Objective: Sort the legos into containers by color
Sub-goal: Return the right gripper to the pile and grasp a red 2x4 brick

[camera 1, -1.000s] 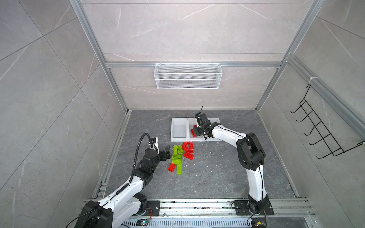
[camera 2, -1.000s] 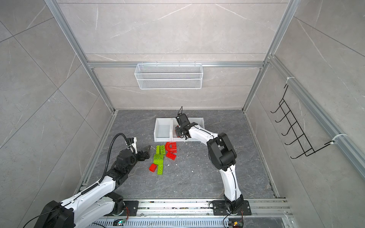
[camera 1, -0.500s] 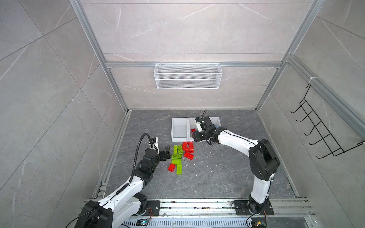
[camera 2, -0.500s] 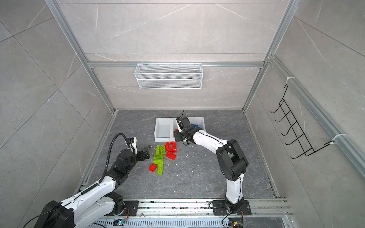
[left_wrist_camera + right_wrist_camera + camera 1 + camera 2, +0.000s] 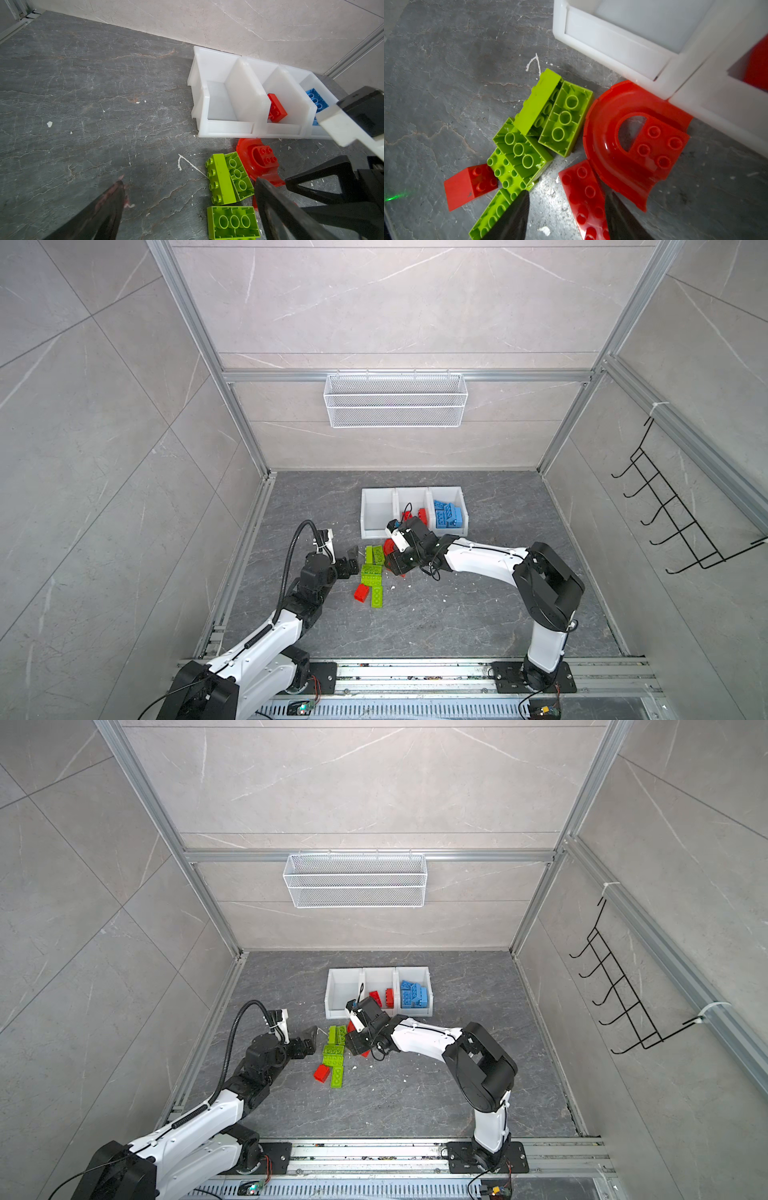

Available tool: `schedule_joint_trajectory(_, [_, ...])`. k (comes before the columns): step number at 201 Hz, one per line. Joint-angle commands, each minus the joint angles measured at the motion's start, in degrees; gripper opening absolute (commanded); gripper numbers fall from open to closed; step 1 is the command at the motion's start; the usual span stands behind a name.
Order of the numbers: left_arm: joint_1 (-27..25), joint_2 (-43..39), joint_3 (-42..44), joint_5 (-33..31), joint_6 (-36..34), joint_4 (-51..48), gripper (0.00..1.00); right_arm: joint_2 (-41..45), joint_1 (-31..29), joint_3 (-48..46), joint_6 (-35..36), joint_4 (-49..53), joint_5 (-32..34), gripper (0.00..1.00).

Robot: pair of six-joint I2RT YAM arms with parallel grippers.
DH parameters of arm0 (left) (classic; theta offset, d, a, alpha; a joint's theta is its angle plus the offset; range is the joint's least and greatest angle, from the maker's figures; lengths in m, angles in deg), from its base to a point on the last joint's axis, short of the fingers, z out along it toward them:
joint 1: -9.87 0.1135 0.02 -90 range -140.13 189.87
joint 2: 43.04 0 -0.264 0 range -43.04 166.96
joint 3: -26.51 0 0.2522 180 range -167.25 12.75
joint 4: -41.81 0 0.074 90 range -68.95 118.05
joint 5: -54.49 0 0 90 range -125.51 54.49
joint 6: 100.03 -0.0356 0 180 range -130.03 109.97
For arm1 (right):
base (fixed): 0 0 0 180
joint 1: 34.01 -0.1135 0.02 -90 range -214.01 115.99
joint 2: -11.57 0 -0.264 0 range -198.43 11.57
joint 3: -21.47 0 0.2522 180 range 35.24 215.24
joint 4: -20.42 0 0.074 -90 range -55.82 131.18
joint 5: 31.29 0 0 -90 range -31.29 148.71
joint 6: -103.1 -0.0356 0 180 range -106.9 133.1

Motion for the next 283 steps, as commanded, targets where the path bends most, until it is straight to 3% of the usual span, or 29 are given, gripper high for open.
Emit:
schedule_joint_trajectory(1, [0.1,0.1,-1.0,-1.1,-0.7,2.1,0.99,-2.1,-0.5,1.8,-1.1,-0.8,-1.0,0.60])
schedule_joint_trajectory(85, [0.1,-0.1,-1.1,-1.1,-0.7,1.9,0.99,-0.3,-1.5,-2.7,-3.2,-1.1,-2.0,0.60])
schedule_joint_trajectory(168, [0.1,0.5,-1.2,-0.8,-0.6,1.9,0.99,9.3,-4.7,-8.8,-4.2,0.6,-0.6,0.57])
schedule_joint_trajectory(199, [0.1,0.4,-1.2,-0.8,-0.7,1.9,0.99,7.2,-4.8,-6.5,-0.1,5.9,5.2,0.59])
schedule_joint_trajectory(247, [0.1,-0.2,-1.0,-1.1,-0.8,1.8,0.99,3.2,-5.0,-3.3,7.3,9.5,3.9,0.62])
schedule_joint_trajectory(283, [0.1,-0.1,-1.1,-1.2,-0.9,1.8,0.99,1.6,-5.0,-2.2,8.8,10.1,4.1,0.62])
